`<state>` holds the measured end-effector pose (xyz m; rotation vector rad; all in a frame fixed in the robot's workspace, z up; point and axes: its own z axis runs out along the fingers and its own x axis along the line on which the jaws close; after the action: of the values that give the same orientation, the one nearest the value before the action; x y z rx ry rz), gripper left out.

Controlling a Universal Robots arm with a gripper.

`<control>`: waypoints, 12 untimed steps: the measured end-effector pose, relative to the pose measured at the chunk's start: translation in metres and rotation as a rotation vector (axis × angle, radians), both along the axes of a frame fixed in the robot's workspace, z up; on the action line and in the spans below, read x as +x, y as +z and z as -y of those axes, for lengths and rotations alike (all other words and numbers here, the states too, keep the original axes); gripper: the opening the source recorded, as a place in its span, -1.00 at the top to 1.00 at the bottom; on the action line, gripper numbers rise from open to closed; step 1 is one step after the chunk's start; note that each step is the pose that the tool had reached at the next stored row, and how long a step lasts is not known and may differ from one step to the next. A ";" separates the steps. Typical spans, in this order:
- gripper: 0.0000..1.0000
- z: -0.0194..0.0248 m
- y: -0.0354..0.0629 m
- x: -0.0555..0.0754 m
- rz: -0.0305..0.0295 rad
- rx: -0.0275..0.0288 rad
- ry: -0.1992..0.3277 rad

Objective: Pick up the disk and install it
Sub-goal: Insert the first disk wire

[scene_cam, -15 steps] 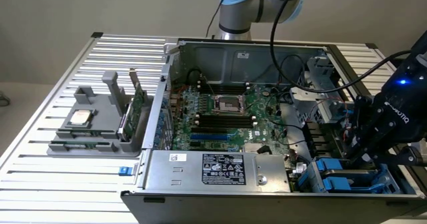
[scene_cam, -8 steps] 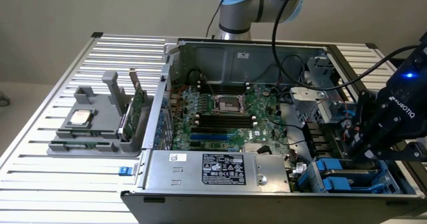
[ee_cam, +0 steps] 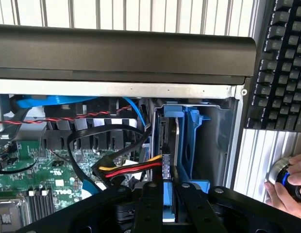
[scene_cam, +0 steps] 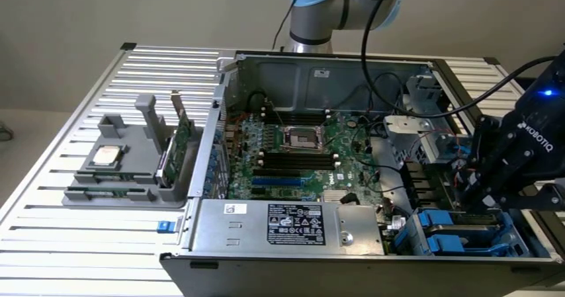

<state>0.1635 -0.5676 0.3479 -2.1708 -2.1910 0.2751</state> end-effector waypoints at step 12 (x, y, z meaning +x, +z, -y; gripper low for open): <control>0.25 0.0071 0.0007 0.013 -0.0221 0.0702 0.000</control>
<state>0.1769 -0.5746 0.3486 -2.1212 -2.1551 0.2176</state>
